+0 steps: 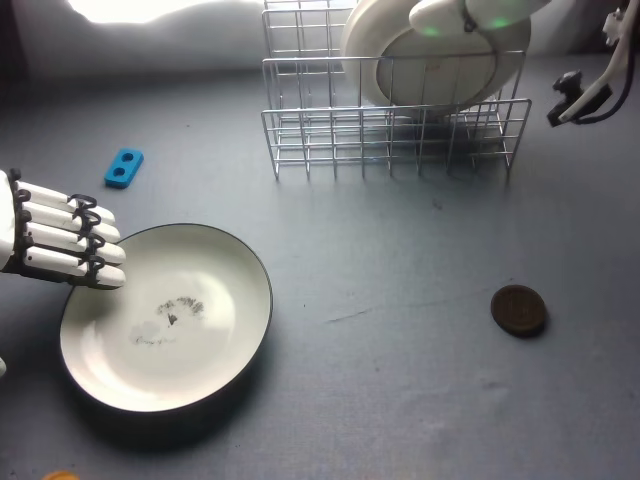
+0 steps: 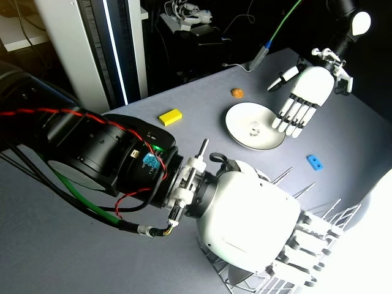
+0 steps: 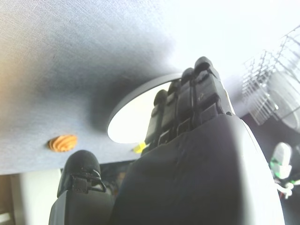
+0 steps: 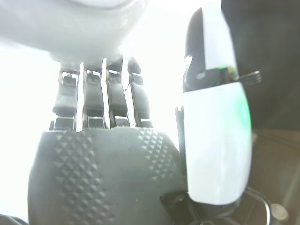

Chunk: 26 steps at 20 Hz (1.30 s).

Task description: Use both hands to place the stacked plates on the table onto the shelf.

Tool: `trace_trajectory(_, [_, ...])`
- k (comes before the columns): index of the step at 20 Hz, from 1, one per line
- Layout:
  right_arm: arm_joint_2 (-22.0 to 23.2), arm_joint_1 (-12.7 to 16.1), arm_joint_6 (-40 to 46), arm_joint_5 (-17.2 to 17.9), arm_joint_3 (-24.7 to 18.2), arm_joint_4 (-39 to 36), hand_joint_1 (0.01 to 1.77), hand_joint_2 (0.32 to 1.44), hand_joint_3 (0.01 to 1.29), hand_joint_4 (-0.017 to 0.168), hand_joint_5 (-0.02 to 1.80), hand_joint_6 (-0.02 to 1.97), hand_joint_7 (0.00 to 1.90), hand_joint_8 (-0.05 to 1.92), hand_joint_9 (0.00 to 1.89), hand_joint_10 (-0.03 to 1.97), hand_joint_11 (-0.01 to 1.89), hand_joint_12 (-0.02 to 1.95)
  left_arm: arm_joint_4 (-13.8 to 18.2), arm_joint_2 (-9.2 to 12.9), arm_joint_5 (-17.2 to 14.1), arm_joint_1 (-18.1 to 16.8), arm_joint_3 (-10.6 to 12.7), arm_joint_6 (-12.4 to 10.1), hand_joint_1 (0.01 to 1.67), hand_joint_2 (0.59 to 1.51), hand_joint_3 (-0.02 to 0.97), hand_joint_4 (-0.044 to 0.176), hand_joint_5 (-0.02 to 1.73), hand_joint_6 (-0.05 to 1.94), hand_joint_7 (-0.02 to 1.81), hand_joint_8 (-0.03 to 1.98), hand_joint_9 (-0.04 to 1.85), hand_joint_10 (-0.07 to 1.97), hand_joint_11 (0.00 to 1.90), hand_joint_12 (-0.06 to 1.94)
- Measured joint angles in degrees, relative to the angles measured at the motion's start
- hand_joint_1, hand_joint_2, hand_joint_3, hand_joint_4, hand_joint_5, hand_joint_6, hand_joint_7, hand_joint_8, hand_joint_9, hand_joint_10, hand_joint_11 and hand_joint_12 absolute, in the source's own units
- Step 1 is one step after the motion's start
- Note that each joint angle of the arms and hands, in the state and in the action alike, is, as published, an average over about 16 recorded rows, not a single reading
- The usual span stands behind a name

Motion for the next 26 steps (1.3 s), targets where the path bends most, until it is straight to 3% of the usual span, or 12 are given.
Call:
trace_trajectory(6, [3.7, 3.1, -0.5, 0.5, -4.1, -7.7, 1.11, 0.96, 0.01, -0.003, 0.36, 0.04, 0.20, 0.65, 0.12, 0.90, 0.02, 1.17, -0.4, 0.0, 0.1, 0.8, 0.0, 0.0, 0.01, 1.134, 0.022, 0.004, 0.02, 0.01, 0.00, -0.01, 0.00, 0.00, 0.01, 0.00])
trace_trajectory(11, [8.7, 5.5, -2.9, -0.7, -11.9, -15.6, 1.04, 0.96, 0.01, -0.003, 0.36, 0.04, 0.22, 0.56, 0.15, 0.79, 0.02, 1.15, -0.8, 0.0, 0.2, 1.6, -0.1, 0.0, 0.01, 1.134, 0.022, 0.005, 0.02, 0.01, 0.00, -0.02, 0.00, 0.00, 0.01, 0.00])
trace_trajectory(18, [14.9, 6.9, -11.7, -3.3, -26.5, -23.5, 0.58, 0.95, 0.01, -0.001, 0.28, 0.04, 0.22, 0.28, 0.18, 0.41, 0.02, 0.86, -1.8, 0.0, 0.7, 3.2, -0.4, -0.6, 0.01, 1.129, 0.021, 0.005, 0.02, 0.01, -0.01, -0.02, 0.00, 0.01, 0.01, 0.00])
trace_trajectory(22, [16.2, 5.5, -19.8, -4.7, -33.0, -23.8, 0.31, 0.94, 0.01, 0.001, 0.22, 0.04, 0.21, 0.12, 0.19, 0.19, 0.02, 0.70, -2.5, -0.1, 1.2, 4.2, -0.8, -1.5, 0.02, 1.126, 0.021, 0.005, 0.02, 0.01, -0.01, -0.02, 0.01, 0.01, 0.01, 0.00])
trace_trajectory(26, [15.5, 2.8, -29.8, -3.8, -36.6, -22.0, 0.07, 0.93, 0.01, 0.002, 0.16, 0.04, 0.19, 0.02, 0.18, 0.03, 0.02, 0.56, -3.6, -0.4, 1.5, 5.5, -0.8, -3.1, 0.01, 1.128, 0.021, 0.004, 0.02, 0.01, -0.01, -0.02, 0.01, 0.01, 0.01, 0.00])
